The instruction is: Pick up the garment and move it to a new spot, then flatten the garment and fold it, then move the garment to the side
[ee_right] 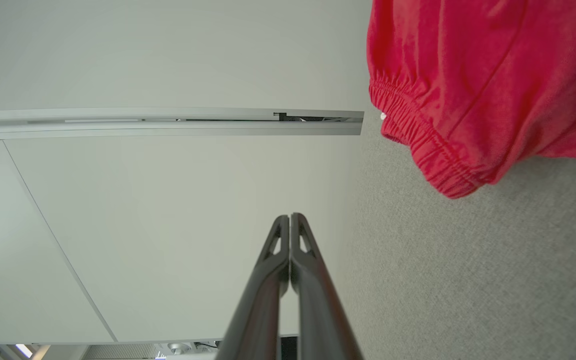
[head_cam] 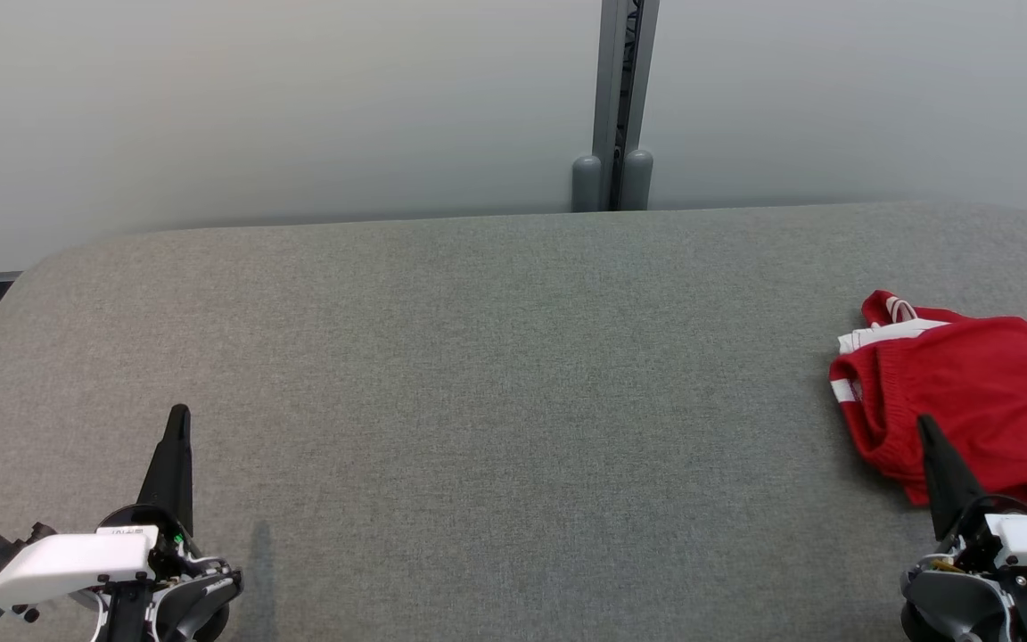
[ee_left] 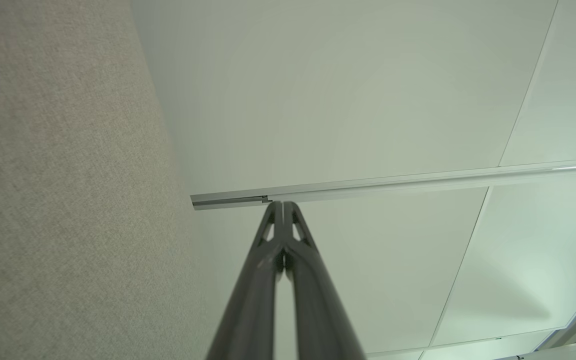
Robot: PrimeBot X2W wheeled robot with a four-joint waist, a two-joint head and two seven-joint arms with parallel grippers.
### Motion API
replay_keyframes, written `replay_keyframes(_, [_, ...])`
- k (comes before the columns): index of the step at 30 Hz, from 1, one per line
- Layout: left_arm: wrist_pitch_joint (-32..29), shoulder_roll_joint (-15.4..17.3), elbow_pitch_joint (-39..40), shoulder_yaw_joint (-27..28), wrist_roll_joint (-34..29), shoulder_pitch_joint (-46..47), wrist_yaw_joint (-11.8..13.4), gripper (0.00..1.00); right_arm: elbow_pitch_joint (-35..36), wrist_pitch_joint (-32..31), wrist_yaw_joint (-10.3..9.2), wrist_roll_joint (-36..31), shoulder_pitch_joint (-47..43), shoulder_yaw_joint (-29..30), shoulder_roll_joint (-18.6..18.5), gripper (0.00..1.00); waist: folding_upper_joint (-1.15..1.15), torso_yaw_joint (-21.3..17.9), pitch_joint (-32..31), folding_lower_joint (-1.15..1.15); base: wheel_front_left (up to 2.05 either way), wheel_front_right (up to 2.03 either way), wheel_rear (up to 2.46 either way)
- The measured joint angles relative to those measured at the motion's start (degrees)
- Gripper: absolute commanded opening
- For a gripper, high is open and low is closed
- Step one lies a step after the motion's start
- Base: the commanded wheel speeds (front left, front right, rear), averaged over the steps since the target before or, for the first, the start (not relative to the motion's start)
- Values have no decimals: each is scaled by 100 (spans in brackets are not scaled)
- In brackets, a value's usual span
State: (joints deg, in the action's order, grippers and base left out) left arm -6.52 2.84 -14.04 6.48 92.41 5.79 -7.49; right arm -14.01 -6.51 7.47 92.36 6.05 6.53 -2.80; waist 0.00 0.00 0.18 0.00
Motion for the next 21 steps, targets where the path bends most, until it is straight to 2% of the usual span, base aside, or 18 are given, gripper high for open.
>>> replay_keyframes(21, [0,-2,0,4,0,0,-1,0,0,-1,0,0,10,2,2,0,0,0,0,0,0,0,0])
